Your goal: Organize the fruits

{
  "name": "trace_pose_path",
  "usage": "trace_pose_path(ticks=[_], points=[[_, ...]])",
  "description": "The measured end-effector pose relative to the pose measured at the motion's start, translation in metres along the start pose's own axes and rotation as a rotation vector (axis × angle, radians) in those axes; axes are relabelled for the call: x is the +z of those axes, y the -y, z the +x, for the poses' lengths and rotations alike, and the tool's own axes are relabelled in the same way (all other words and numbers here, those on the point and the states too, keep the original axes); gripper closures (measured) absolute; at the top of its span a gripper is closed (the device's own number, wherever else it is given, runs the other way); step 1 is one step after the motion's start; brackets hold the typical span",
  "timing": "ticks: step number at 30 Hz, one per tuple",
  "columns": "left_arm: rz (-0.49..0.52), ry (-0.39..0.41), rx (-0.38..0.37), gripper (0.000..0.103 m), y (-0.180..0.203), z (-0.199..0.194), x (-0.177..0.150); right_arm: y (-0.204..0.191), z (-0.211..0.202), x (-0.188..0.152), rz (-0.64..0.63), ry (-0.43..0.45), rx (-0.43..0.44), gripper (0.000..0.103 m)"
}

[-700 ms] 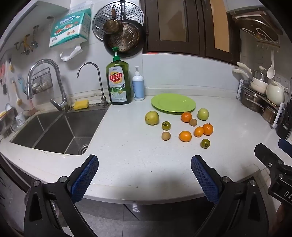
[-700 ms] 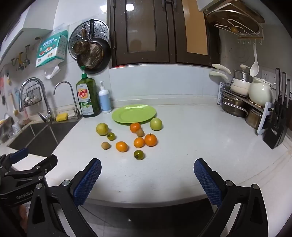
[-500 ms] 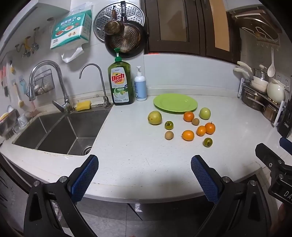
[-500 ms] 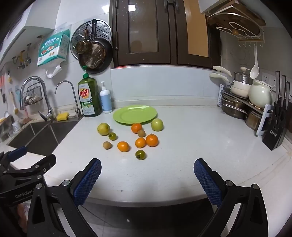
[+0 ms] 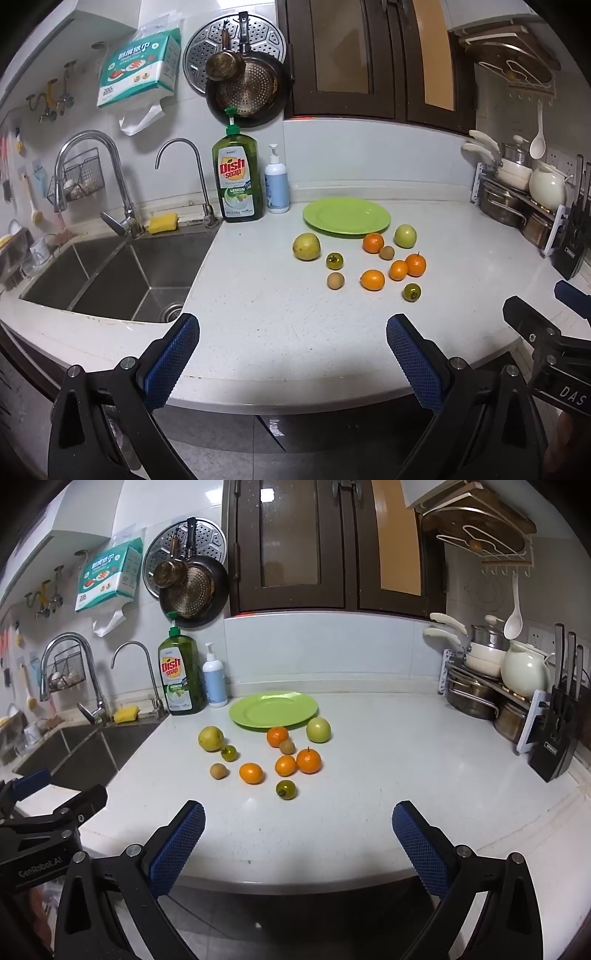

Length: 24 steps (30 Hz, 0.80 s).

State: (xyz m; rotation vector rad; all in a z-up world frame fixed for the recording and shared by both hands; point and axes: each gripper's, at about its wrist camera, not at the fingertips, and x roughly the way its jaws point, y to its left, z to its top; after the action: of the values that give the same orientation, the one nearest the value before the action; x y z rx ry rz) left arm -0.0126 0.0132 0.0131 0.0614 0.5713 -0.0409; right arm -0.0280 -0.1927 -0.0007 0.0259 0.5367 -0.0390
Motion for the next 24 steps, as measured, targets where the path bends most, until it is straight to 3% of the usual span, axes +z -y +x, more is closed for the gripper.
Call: trace_pose_path(ticks=[24], points=[[-0.002, 0.007, 0.002, 0.0, -0.0023, 0.0014, 0.0016, -0.0024, 0.0012, 0.0004, -0.003, 0.003, -0.007, 0.0]])
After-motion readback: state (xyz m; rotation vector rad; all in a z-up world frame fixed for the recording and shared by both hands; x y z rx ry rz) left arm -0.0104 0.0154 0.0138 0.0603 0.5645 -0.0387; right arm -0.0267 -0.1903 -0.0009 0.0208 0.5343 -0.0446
